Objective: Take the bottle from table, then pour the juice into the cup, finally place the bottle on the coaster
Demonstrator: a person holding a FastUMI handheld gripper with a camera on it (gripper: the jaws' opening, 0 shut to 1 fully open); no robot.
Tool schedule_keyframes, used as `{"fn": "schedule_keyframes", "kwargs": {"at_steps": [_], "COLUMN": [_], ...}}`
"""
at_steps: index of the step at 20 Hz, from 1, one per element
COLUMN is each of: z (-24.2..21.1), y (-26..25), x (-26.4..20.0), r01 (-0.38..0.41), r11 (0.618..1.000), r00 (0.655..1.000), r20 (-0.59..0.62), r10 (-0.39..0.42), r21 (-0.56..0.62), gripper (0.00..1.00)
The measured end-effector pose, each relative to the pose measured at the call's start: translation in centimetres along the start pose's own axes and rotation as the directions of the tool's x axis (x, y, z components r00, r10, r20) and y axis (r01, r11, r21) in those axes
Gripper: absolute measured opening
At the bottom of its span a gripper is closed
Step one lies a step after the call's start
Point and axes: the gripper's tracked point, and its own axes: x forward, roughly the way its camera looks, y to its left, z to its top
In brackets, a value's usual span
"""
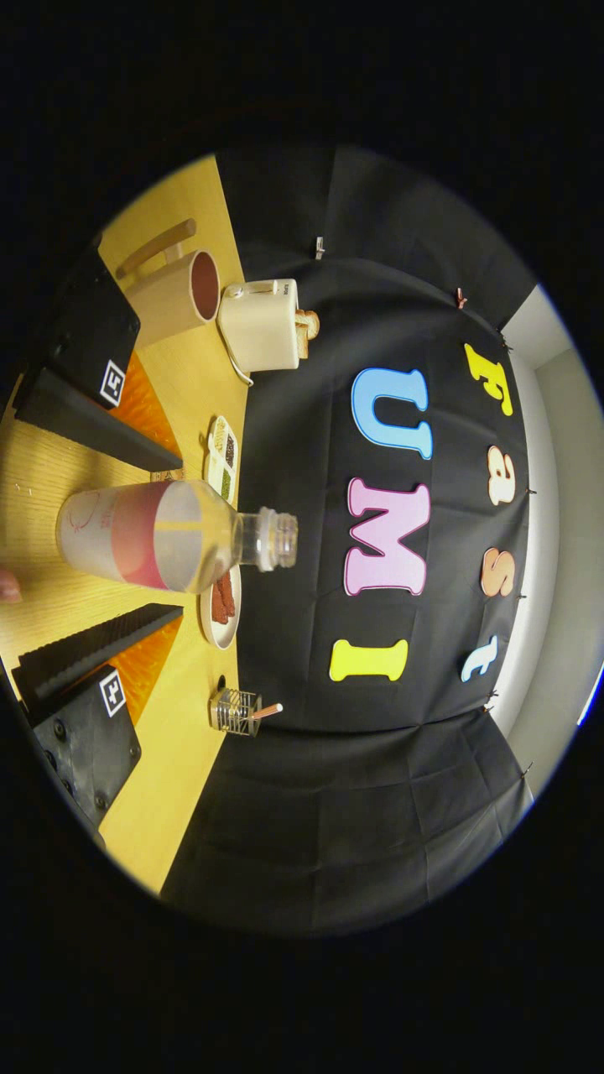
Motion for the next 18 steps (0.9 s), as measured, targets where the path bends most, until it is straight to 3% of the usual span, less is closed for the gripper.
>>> {"fn": "schedule_keyframes", "kwargs": {"at_steps": [6,8,9,11,18], "z": [-0.4,-0.4,-0.2,-0.3,5.0], "y": [-0.4,-0.7,-0.9,-0.7,-0.1], "x": [1.2,1.5,1.4,1.6,2.3], "r01": [0.026,0.042,0.054,0.061,0.037], "r11": [0.999,0.999,0.998,0.997,0.988], "r00": [1.0,0.999,0.999,0.998,0.996], "r20": [0.01,0.007,0.01,-0.006,-0.072], "r10": [-0.026,-0.042,-0.054,-0.061,-0.048], "r21": [-0.021,-0.015,-0.014,-0.037,-0.148], "gripper": [0.97,0.9,0.82,0.77,0.74]}}
